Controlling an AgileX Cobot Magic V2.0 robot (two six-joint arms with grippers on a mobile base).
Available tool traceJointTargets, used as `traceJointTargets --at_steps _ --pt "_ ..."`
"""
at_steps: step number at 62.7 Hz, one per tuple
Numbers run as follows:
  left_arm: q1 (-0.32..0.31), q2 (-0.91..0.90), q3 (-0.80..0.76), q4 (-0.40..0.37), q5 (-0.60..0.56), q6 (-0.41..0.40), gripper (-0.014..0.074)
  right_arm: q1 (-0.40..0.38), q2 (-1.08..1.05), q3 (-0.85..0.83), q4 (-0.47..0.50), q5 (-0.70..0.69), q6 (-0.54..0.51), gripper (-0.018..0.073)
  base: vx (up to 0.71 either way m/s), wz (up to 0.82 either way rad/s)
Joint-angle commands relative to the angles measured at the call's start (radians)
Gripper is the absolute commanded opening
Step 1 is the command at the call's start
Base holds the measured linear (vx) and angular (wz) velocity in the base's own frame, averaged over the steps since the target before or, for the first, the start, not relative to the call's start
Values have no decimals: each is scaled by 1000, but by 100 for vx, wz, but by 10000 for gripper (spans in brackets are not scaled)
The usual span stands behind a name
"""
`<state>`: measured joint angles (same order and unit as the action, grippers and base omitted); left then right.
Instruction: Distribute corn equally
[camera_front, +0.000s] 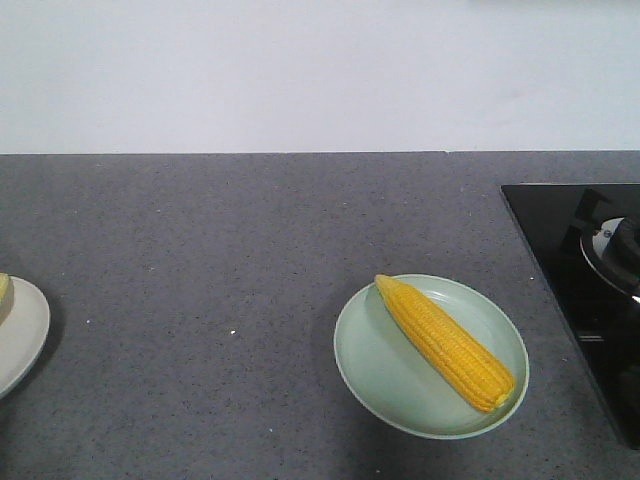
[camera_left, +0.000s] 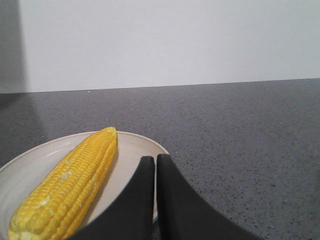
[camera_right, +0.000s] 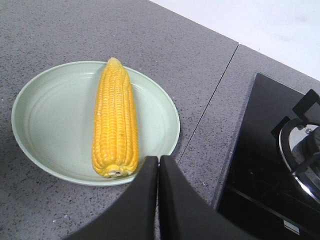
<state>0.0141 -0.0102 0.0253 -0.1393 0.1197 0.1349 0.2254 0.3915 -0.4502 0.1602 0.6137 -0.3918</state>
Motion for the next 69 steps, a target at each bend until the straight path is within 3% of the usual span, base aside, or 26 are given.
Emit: traceJointTargets --at_steps 1,69 --pt "-6 -18 5 2 -77 -13 -7 -6 5 -27 -1 -65 -2 -4 0 0" --pt "-6 -17 5 0 -76 -13 -7 -6 5 -27 -1 -64 -2 -4 0 0"
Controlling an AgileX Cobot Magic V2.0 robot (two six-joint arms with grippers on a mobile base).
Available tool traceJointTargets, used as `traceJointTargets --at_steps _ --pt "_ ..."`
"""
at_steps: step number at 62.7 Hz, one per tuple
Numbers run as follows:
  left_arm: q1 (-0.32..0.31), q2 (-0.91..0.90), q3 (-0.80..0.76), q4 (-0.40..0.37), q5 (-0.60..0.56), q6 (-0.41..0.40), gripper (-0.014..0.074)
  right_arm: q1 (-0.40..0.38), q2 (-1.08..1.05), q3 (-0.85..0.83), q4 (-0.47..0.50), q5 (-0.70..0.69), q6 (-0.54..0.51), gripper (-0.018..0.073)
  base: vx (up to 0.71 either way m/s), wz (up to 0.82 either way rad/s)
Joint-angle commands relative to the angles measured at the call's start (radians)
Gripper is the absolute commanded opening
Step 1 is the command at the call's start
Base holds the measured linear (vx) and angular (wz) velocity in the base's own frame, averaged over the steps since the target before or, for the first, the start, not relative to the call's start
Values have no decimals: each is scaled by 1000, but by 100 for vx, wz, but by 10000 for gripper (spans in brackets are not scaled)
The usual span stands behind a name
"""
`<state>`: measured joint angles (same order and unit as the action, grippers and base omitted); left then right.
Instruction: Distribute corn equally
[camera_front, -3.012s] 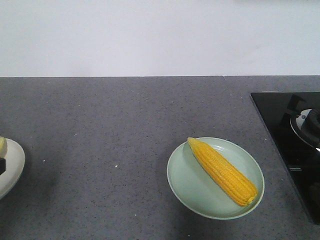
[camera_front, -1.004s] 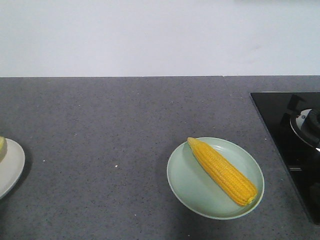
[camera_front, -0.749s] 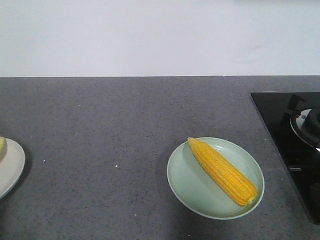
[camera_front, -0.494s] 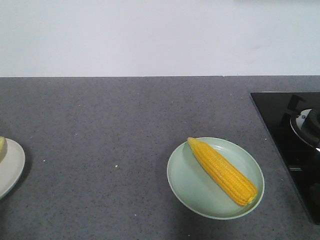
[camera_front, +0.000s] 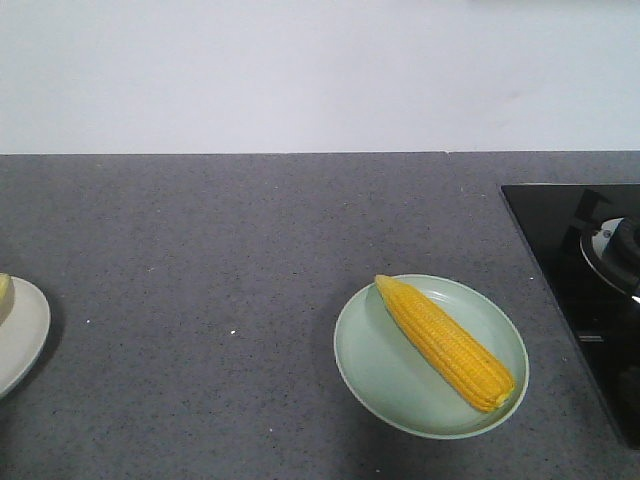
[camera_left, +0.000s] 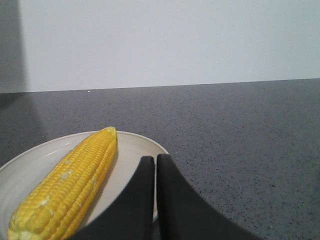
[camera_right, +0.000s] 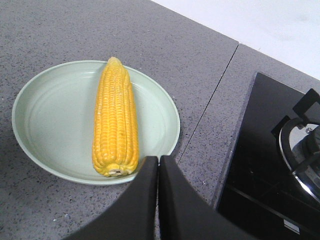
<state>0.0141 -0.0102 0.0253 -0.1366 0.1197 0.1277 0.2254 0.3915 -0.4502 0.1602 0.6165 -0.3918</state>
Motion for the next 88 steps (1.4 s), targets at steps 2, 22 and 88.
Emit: traceJointTargets --at_steps 2,22,88 --pt "-6 -17 5 -2 -76 -6 -7 -6 5 -24 -1 -67 -2 -4 0 0" --pt "-6 -17 5 -2 -76 -6 -7 -7 -68 105 -27 -190 -2 -4 0 0" --pt "-6 -17 5 -2 -76 -6 -7 -22 -355 487 -3 -637 21 -4 0 0"
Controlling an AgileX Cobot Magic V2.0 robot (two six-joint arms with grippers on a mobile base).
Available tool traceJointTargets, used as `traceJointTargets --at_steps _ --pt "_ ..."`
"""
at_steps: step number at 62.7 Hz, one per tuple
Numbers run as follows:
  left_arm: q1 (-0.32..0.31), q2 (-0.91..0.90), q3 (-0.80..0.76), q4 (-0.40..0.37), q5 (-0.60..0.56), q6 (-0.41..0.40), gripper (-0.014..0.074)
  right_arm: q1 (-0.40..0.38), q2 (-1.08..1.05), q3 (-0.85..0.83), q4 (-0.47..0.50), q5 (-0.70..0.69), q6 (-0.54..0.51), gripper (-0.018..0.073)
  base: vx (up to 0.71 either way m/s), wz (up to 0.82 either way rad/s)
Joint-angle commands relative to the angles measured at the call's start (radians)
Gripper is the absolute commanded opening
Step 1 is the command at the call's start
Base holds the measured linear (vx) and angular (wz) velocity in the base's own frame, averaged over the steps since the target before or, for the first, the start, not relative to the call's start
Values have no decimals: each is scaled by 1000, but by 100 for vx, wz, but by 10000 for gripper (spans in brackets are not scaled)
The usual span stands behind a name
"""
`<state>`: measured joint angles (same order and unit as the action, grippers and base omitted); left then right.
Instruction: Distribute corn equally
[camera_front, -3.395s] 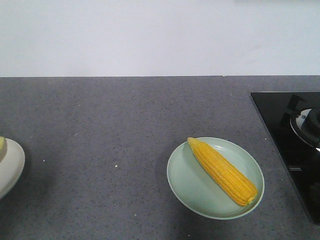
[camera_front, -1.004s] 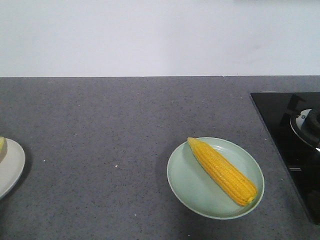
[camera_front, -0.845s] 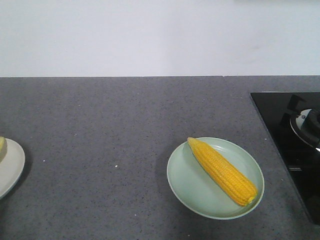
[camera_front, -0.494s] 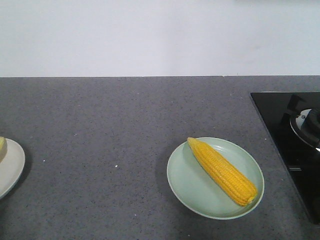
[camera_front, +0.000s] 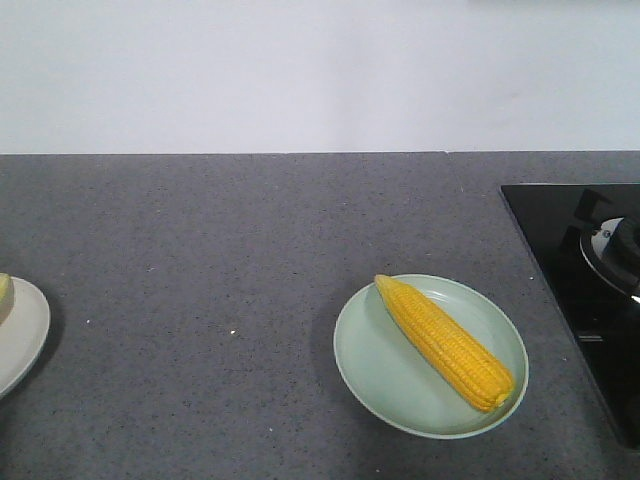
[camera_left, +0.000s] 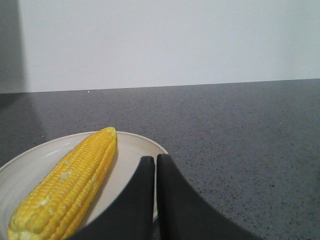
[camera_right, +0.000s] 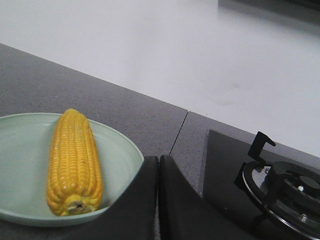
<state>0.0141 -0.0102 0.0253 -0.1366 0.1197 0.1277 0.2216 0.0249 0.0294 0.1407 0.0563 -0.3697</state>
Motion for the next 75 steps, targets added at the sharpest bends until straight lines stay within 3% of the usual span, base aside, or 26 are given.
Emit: traceJointTargets --at_steps 1,12,26,34,75 --pt "-6 -17 5 -2 -76 -6 -7 -25 11 7 23 -77 0 -4 0 0" --pt "-6 -17 5 -2 -76 -6 -7 -146 10 7 62 -94 55 -4 0 0" --pt "-6 -17 5 -2 -76 -6 -7 -197 -45 8 -39 -99 203 -4 0 0" --pt "-6 -17 5 -2 -76 -6 -7 -236 -45 8 -48 -94 234 -4 0 0" --pt "-6 -17 5 -2 -76 -6 -7 -247 -44 7 -40 -94 236 -4 0 0"
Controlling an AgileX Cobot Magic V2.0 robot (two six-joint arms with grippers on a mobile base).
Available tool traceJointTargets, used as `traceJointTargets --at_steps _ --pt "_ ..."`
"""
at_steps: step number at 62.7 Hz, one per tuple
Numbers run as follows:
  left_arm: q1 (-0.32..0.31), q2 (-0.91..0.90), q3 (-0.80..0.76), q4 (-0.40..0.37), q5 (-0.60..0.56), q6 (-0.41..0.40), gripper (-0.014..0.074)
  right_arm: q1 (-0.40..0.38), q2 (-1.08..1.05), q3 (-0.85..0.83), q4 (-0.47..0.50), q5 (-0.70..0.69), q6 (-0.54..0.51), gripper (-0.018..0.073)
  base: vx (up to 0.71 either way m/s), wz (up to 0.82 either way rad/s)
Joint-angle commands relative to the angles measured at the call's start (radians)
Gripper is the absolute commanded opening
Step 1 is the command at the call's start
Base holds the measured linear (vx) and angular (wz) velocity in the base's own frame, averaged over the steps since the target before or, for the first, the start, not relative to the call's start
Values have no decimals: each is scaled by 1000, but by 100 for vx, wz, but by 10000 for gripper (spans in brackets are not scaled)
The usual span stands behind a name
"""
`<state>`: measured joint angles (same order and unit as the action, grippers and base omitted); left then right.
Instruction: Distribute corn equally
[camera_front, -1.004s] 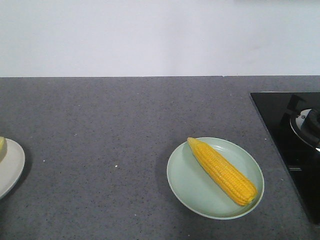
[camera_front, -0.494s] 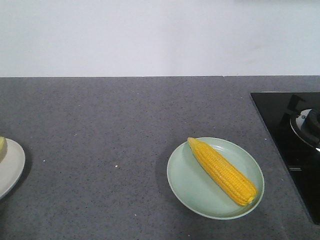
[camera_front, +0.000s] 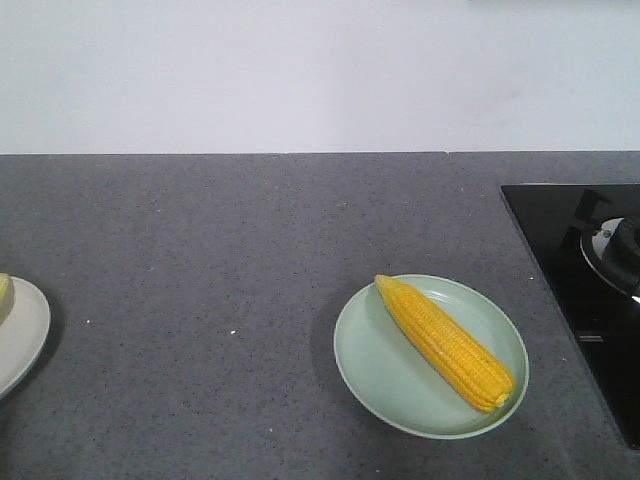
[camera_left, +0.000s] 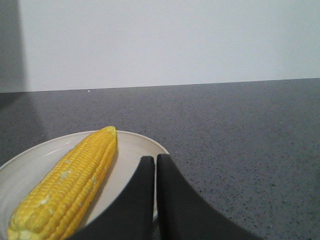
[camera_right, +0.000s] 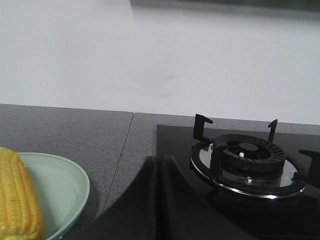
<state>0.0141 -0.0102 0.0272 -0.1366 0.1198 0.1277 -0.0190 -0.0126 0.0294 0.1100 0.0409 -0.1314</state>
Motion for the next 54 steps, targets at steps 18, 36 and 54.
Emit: traceJointTargets --at_steps 18,36,54 --pt "-6 -17 3 -2 -76 -6 -7 -7 -6 7 -10 -79 -3 -4 0 0" --pt "-6 -17 3 -2 -76 -6 -7 -7 -6 7 -10 -79 -3 -4 0 0" --pt "-6 -17 3 -2 -76 -6 -7 -7 -6 7 -10 -79 -3 -4 0 0"
